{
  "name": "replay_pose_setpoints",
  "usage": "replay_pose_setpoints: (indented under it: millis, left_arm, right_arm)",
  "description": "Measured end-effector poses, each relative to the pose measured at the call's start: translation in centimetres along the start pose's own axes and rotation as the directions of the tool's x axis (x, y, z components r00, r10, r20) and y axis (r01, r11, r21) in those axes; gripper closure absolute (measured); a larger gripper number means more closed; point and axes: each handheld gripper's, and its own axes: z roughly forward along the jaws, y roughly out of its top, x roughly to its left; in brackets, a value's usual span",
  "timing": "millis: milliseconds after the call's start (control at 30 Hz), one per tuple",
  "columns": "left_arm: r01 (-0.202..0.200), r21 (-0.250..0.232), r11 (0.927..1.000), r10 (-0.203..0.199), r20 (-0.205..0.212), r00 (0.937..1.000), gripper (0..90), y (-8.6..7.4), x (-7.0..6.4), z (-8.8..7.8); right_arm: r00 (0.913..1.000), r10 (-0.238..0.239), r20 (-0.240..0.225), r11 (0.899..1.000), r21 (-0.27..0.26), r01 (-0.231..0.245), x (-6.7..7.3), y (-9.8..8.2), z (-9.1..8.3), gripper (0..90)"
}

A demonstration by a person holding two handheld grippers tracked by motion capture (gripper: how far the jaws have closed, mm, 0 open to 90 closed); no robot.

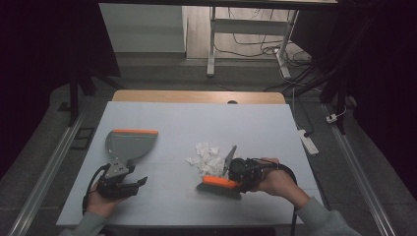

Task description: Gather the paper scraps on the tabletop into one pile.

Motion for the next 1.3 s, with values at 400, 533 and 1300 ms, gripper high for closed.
replay_pose_setpoints:
  millis: [400, 533, 1300]
  left_arm:
    - [0.0, 0.004, 1.0, 0.0, 0.006, 1.0, 37.3, -0.1, 0.1, 0.1]
    - [-0.006, 0.002, 1.0, 0.006, 0.008, 0.9999, 37.3, -0.1, 0.0, 0.0]
    - [-0.015, 0.002, 0.9999, 0.015, 0.009, 0.9998, 37.1, 0.0, -0.5, 0.0]
  right_arm:
    - [0.9895, 0.102, 0.103, 0.987, -0.138, -0.088, -3.2, 0.0, -0.4, 71.0]
    - [0.9881, 0.125, 0.09, 0.974, -0.203, -0.104, -2.9, -0.4, -1.7, 70.9]
    - [0.8473, 0.529, 0.045, 0.792, -0.384, -0.474, -4.2, -6.9, -6.4, 70.8]
